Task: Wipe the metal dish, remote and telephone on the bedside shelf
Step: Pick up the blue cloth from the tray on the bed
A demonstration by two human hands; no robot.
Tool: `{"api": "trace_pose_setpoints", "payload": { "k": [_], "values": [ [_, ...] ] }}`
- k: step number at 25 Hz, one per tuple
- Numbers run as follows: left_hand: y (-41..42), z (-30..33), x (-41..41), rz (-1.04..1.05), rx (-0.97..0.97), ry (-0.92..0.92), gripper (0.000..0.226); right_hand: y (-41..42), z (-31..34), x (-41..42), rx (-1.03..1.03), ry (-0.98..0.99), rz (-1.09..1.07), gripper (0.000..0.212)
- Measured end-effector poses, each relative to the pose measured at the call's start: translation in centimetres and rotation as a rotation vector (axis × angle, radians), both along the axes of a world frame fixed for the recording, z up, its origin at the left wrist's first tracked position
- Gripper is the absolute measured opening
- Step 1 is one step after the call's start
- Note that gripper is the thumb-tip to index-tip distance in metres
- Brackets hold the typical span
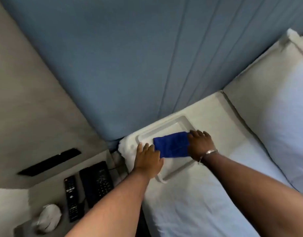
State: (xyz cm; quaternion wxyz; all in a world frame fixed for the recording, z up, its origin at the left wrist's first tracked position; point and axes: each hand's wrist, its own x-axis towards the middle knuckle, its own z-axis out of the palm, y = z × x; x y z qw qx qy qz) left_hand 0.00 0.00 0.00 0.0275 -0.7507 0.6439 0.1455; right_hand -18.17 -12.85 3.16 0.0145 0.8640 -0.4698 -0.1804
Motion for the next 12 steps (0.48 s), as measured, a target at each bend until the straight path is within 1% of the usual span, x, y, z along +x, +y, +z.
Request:
{"api": "trace_pose_setpoints", "payload": {
  "k": [2,3,4,6,8,9,10,11,12],
  "values": [
    [-5.3,-2.8,-1.6,-0.041,-0.017,0.009,0.033,-4.2,-3.0,0.0,0.144,0.045,0.06,0.047],
    [-7.5,-4.3,-1.9,-0.055,-0.04,-0.017,0.028,-5.9,-4.7,0.2,0.206,0.058,0.084,0.048],
    [-9.2,-5.5,-1.8,-0.035,-0.01,-0.045,0.026,-7.3,-6.1,0.8,0.277,0.056,0.088,0.051],
    [-11.1,-8.2,-1.6,0.04,0.1,-0.09,0.03,-8.3,-10.3,1.5,0.372,0.078,0.123,0.064],
    [-11.3,-9.7,-1.5,0.127,0.166,-0.081,0.03,-8.5,-12.4,2.1,0.345,0.145,0.134,0.075],
    [-11.3,-10.0,-1.4,0.146,0.141,-0.027,0.026,-8.6,-12.8,2.4,0.284,0.164,0.147,0.076],
    [-11.1,-9.8,-1.3,0.159,0.116,0.061,0.021,-8.6,-12.5,2.6,0.224,0.176,0.178,0.072],
    [-10.5,-9.0,-1.0,0.179,0.094,0.18,0.018,-8.3,-11.8,2.9,0.187,0.165,0.21,0.062],
    [-9.7,-7.9,-0.5,0.217,0.08,0.331,0.019,-7.9,-10.8,3.0,0.208,0.121,0.212,0.053]
  ]
}}
